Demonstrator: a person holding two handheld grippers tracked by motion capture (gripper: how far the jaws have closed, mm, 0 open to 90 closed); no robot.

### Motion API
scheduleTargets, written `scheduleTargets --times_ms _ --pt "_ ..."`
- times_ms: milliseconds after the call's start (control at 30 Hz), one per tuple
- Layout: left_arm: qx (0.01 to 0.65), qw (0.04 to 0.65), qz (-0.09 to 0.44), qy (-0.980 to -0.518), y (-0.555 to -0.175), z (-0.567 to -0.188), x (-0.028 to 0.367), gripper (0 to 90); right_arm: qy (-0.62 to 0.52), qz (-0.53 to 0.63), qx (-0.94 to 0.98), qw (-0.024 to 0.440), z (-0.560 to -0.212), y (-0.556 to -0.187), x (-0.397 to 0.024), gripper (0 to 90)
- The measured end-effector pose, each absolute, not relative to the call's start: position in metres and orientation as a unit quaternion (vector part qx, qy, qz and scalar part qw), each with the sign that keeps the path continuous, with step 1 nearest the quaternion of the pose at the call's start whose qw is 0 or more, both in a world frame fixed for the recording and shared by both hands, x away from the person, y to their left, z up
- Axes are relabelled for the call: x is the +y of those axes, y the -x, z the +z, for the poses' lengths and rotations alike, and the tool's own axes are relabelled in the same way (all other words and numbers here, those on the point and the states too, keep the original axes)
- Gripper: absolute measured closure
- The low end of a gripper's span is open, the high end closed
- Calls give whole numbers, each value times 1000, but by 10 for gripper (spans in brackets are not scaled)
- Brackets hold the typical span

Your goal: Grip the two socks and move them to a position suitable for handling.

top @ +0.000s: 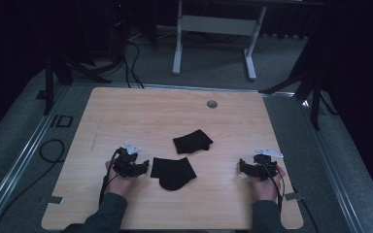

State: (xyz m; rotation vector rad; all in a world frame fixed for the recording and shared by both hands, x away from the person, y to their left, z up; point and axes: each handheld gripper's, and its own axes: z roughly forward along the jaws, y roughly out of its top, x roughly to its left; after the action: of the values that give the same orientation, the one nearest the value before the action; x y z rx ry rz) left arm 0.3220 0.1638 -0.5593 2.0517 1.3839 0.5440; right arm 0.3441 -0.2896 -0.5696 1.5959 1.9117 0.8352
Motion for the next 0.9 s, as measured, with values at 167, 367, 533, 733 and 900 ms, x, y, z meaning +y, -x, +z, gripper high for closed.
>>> scheduleTargets --times_ms 167,367,533,733,900 --pt "522 298 205 -772 -322 -559 163 394 -589 308 702 256 -570 -343 -289 152" --pt "523 299 205 -772 -322 -559 164 424 -588 311 700 259 -569 -342 -289 214" --pt "524 301 207 -769 -322 -559 165 447 -589 312 699 259 -569 -341 -288 238" --pt "525 298 206 -770 -322 -558 164 456 -574 307 719 244 -563 -337 -285 426" --pt "519 298 203 -775 -322 -558 165 470 -556 310 737 229 -558 -333 -278 512"
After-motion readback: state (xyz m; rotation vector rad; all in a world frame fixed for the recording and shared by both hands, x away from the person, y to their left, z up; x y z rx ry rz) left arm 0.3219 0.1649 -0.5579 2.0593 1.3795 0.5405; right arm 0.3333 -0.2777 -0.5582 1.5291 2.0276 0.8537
